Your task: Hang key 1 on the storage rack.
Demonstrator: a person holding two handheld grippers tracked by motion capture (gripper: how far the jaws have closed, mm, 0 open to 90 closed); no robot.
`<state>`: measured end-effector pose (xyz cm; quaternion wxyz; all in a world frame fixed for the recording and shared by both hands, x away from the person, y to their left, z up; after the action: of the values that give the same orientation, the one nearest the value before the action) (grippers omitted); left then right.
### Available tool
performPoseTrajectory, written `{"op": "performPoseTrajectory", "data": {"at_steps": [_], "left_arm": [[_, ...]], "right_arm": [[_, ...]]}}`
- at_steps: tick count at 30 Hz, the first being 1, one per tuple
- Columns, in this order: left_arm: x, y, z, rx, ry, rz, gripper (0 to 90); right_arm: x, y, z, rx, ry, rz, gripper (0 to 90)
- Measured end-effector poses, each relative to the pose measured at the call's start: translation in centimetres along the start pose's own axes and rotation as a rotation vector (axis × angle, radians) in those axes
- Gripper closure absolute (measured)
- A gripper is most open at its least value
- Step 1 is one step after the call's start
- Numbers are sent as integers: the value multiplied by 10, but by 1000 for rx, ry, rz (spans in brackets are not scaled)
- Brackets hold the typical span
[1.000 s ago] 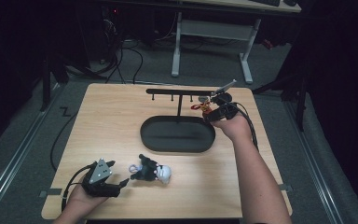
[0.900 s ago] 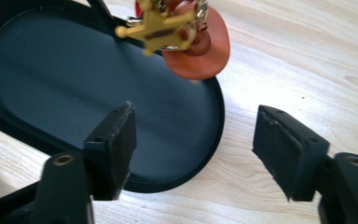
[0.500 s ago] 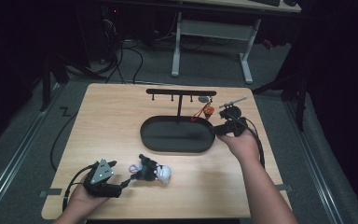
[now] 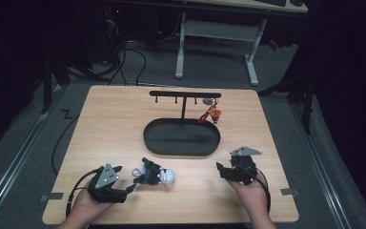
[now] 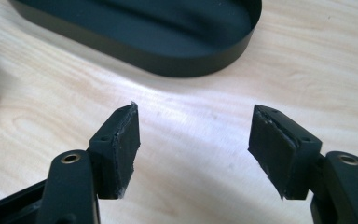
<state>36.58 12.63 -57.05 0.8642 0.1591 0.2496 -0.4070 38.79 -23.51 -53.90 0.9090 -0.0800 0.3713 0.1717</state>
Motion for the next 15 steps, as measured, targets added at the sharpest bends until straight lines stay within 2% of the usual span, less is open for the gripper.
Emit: {"op": "performPoseTrajectory", "data": {"at_steps": [3, 4, 5, 6, 7, 8, 9, 10, 11, 12, 13, 15], "left_arm": [[2, 0, 5, -2, -28, 8, 207], [5, 1, 10, 16, -25, 29, 209], [8, 2, 18, 27, -25, 54, 209], [10, 1, 26, 17, -35, 52, 214], [12, -1, 33, 15, -50, 50, 255], [14, -1, 37, 16, -56, 55, 255], [17, -2, 41, 11, -57, 64, 268], [20, -2, 44, -5, -57, 61, 279], [23, -3, 45, -40, -65, 56, 297], [24, -3, 44, -58, -67, 58, 341], [25, -2, 42, -73, -78, 69, 363], [25, -2, 38, -70, -72, 65, 461]], "right_arm": [[-4, 3, -15, 14, -64, 8, 344], [-6, 2, -18, 14, -81, 0, 336], [-8, 1, -23, 34, -103, -21, 327], [-12, -1, -29, 75, -160, -35, 370], [-12, -1, -42, 151, -186, 14, 387], [-12, -1, -42, 151, -186, 14, 387], [-11, 0, -45, 148, -163, 29, 376], [-11, -2, -46, 104, -154, -1, 400], [-11, -6, -47, 64, -159, -35, 414], [-11, -8, -47, 71, -154, -35, 416], [-11, -8, -47, 100, -156, -16, 422], [-13, -8, -44, 131, -171, 18, 459]]}}
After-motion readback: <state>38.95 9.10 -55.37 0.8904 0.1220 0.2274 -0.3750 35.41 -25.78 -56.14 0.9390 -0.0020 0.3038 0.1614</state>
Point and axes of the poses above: each handheld gripper's, and its own axes: x roughly forward along the jaws, z roughly out of its top, y roughly to its left, the point moved 9 cm from there along x, roughly forward along the jaws, and after that the axes turned 2 degrees about -y, right-handed, at the moved point
